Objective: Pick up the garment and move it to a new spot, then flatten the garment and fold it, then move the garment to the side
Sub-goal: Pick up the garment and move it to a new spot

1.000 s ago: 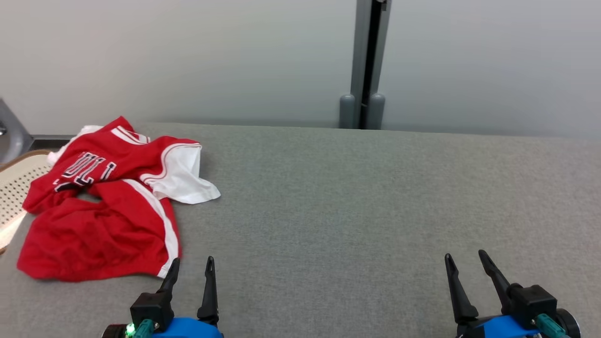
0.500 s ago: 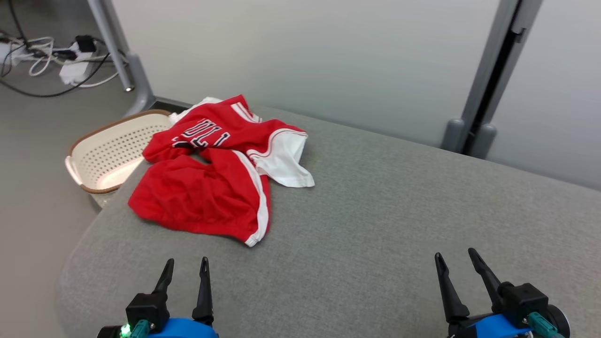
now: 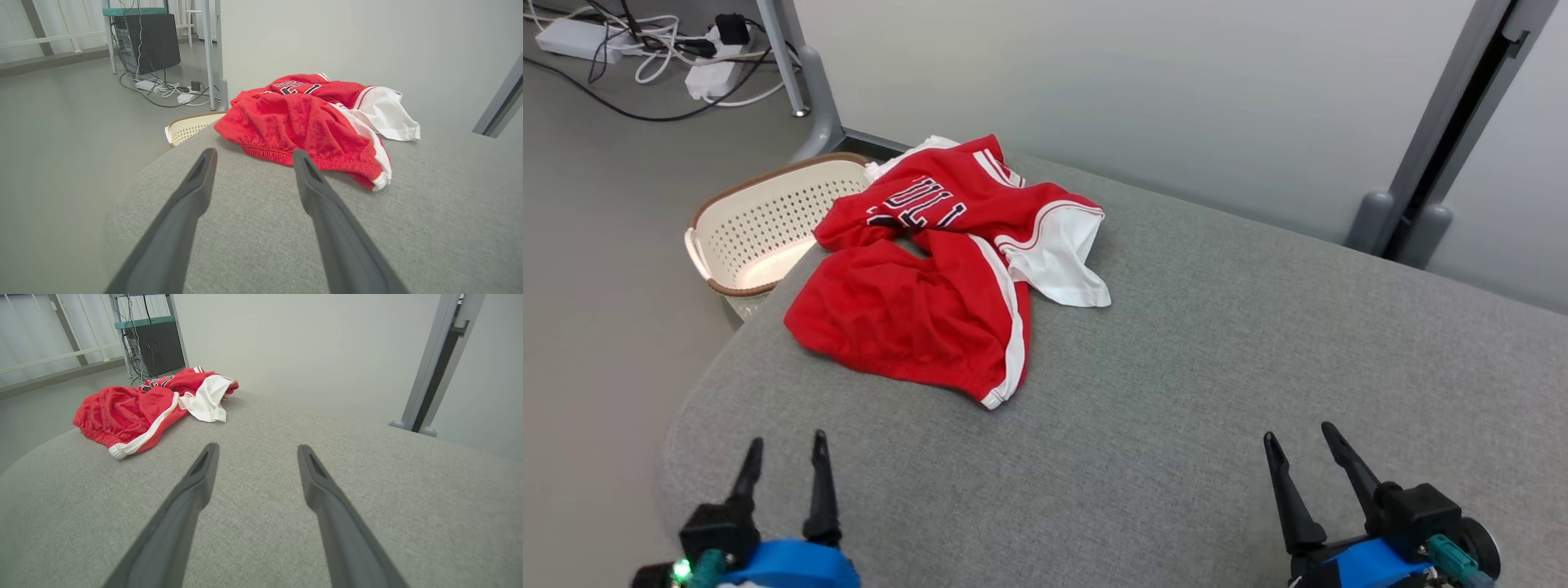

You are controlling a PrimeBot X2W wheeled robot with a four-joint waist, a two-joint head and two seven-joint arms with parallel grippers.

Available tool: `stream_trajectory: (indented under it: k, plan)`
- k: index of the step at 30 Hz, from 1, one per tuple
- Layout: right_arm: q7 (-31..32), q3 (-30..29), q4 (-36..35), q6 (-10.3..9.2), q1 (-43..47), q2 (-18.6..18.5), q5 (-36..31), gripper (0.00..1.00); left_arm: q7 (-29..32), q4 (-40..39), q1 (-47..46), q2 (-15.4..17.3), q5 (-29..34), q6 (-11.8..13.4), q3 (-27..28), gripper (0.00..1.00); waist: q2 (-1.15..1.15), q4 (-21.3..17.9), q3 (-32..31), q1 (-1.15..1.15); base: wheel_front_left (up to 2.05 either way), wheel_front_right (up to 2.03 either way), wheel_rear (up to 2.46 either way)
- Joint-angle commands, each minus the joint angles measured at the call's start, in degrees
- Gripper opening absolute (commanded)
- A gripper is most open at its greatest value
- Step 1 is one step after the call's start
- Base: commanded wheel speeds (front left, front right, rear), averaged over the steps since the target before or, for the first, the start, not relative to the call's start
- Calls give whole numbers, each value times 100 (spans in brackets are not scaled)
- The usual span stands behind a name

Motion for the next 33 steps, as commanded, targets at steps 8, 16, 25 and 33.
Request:
stream_trajectory:
  k: [8,16,25,33]
  plan:
    - [-21,-199,-88,1,-293,-27,-390,100,89,-569,-1269,877,-132,82,690,100,0,-343,445,0,0,0,0]
    - [-21,-337,-200,1,-697,-25,-844,100,1162,-5,-2799,1576,-300,-258,722,100,0,-776,1217,0,0,0,0]
    - [-22,-155,-263,1,-998,-27,-989,100,1908,1494,-3374,1473,-438,-571,214,100,0,-1165,1949,0,0,0,0]
    - [-21,-60,-269,1,-1029,-27,-975,100,2222,2302,-3483,1327,-801,-724,-296,100,0,-1314,2167,0,0,0,0]
